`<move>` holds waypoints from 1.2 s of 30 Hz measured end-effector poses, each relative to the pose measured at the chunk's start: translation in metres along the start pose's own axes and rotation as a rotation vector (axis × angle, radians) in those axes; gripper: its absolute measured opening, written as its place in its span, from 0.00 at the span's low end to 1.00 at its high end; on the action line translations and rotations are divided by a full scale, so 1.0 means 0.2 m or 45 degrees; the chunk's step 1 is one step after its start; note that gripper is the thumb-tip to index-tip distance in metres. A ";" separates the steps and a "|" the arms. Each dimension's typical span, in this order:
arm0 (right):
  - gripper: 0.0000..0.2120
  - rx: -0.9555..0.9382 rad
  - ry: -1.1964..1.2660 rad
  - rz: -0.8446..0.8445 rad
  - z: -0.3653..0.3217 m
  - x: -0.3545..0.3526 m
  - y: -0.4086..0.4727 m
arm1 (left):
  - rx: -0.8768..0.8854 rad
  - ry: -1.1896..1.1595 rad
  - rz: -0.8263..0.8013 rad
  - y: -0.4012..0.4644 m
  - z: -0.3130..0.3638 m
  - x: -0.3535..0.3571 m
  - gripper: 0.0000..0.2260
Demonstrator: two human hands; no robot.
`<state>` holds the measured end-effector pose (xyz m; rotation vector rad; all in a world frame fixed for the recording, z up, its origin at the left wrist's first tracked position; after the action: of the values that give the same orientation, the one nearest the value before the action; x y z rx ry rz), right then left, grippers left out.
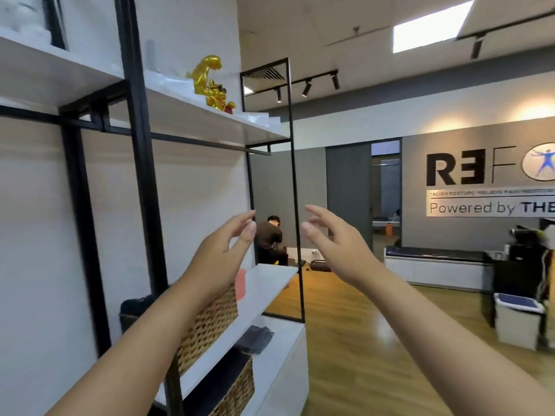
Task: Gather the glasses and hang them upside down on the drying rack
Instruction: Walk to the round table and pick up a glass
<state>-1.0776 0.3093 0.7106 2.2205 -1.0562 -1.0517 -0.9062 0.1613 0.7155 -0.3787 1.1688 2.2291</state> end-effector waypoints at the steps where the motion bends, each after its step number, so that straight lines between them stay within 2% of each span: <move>1: 0.26 0.024 -0.016 0.024 0.08 -0.08 0.00 | 0.023 -0.028 -0.020 0.07 0.02 0.11 0.21; 14: 0.24 0.312 -0.265 0.325 0.97 -1.09 -0.02 | 0.266 -0.392 -0.365 0.76 0.39 1.55 0.21; 25: 0.24 0.576 -0.627 0.727 1.61 -1.76 -0.12 | 0.535 -0.698 -0.732 1.20 0.63 2.79 0.22; 31: 0.24 0.750 -0.772 0.998 1.81 -2.07 -0.27 | 0.781 -0.822 -0.938 1.31 0.92 3.33 0.21; 36: 0.25 0.890 -0.940 1.180 1.86 -2.34 -0.51 | 0.875 -1.017 -1.148 1.22 1.21 3.74 0.22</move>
<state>-1.5219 0.7125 0.6250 1.3100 -2.7396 -1.1283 -1.6404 0.5261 0.6424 0.2361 0.9411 0.9398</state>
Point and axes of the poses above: each hand's wrist, its own y-axis towards the middle knuckle, its own x-axis out of the palm, z = x × y, the point moved 6 cm from there along y, towards the middle knuckle
